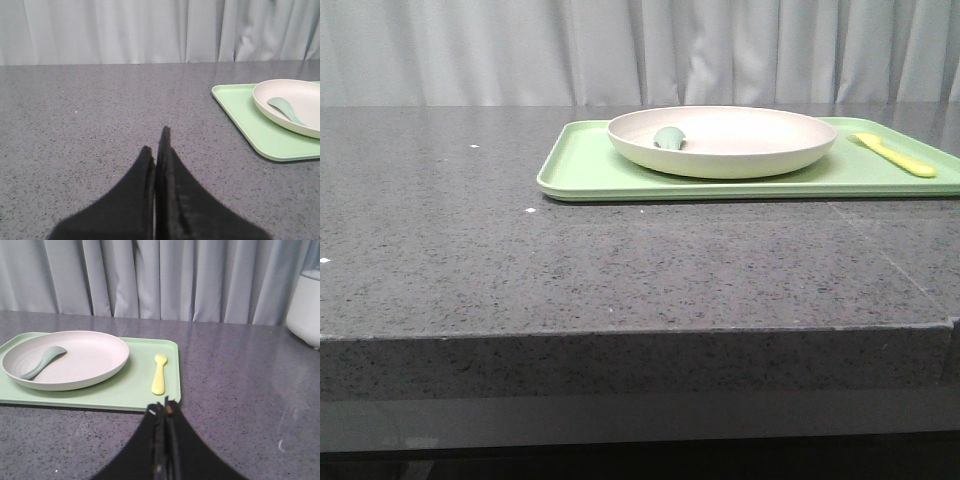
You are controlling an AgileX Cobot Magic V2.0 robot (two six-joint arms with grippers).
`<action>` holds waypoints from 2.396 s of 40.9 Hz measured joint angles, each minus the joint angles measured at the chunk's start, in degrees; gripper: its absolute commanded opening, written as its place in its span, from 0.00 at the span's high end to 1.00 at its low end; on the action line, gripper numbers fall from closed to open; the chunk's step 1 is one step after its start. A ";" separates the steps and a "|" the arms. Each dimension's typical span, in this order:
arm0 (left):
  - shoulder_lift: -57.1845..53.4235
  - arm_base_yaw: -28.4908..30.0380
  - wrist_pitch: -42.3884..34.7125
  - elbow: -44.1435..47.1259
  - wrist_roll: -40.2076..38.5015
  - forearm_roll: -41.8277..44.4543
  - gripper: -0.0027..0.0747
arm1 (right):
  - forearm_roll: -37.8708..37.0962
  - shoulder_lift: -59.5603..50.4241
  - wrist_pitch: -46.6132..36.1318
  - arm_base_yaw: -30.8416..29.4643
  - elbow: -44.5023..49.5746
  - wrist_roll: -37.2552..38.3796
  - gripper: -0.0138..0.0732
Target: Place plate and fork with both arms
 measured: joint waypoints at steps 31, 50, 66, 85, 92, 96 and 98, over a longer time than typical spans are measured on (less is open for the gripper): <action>-1.11 0.76 -0.72 2.28 0.00 0.00 0.99 | 0.00 0.00 0.00 0.00 0.00 0.00 0.92; -16.93 11.12 -6.25 20.44 0.00 -2.66 0.99 | 0.00 0.00 -0.09 0.00 0.00 0.00 0.92; -16.93 12.04 -11.29 25.68 0.00 -3.11 0.99 | 0.00 0.00 -0.09 0.00 0.00 0.00 0.92; -16.93 12.04 -11.29 25.68 0.00 -3.11 0.99 | 0.00 0.00 -0.09 0.00 0.00 0.00 0.92; -16.93 12.04 -11.29 25.68 0.00 -3.11 0.99 | 0.00 0.00 -0.09 0.00 0.00 0.00 0.92; -16.93 12.04 -11.29 25.68 0.00 -3.11 0.99 | 0.00 0.00 -0.09 0.00 0.00 0.00 0.92; -16.93 12.04 -11.29 25.68 0.00 -3.11 0.99 | 0.00 0.00 -0.09 0.00 0.00 0.00 0.92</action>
